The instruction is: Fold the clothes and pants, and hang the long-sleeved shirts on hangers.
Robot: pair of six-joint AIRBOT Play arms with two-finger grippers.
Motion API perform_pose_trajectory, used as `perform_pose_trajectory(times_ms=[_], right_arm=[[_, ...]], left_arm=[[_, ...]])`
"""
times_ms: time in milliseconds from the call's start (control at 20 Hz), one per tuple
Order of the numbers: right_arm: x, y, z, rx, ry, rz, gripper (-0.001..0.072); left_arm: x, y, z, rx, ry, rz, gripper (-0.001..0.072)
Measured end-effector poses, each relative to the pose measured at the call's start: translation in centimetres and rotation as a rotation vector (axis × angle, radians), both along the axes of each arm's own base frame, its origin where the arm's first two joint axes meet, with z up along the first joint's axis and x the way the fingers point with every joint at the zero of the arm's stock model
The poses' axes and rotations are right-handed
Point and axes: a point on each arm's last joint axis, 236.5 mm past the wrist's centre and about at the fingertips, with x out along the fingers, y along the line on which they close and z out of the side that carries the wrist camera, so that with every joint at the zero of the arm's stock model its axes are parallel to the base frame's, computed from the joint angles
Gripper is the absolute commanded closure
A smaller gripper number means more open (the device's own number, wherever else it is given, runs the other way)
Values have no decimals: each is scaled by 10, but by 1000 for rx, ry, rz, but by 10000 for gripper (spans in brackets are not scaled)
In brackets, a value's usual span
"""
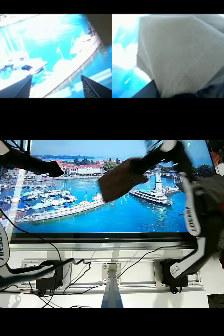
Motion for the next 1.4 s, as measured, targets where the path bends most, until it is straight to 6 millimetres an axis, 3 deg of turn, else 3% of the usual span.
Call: perform_pose_trajectory(times_ms=[100, 200, 300, 400, 550, 650, 700, 750, 800, 850, 1100, 1150, 1250, 1300, 1350, 1400], right_arm=[[-4, -73, 49, -84, -76, -146, 699], [-24, -148, 89, -164, -114, -307, 698], [-61, -226, 120, -246, -117, -490, 699], [-107, -289, 142, -297, -89, -680, 699], [-182, -352, 151, -311, 32, -975, 698], [-220, -371, 152, -298, 97, -1107, 698], [-234, -377, 154, -290, 115, -1158, 641], [-244, -381, 154, -285, 130, -1207, 402], [-252, -385, 156, -276, 138, -1255, 66], [-257, -386, 156, -264, 147, -1297, 15], [-269, -391, 155, -222, 171, -1415, 26], [-269, -391, 156, -218, 169, -1424, 106], [-266, -393, 156, -212, 157, -1433, 540], [-263, -392, 156, -207, 155, -1426, 642], [-258, -389, 156, -207, 147, -1410, 698], [-250, -386, 156, -213, 136, -1380, 698]], left_arm=[[-1, 5, 2, 9, -4, 8, 10], [-2, 8, 4, 15, -6, 13, 10], [-2, 10, 4, 20, -6, 15, 10], [-3, 11, 4, 22, -6, 17, 10], [-3, 12, 4, 24, -7, 17, 10], [-3, 12, 4, 24, -7, 17, 10], [-3, 12, 4, 24, -7, 17, 10], [-3, 12, 4, 24, -6, 17, 10], [-3, 12, 4, 24, -7, 17, 10], [-3, 12, 4, 24, -7, 17, 10], [-3, 12, 4, 24, -7, 17, 10], [-3, 12, 4, 24, -7, 17, 10], [-3, 12, 4, 24, -7, 17, 9], [-3, 12, 4, 24, -7, 17, 10], [-3, 12, 4, 24, -7, 17, 10], [-3, 12, 4, 24, -7, 17, 10]])
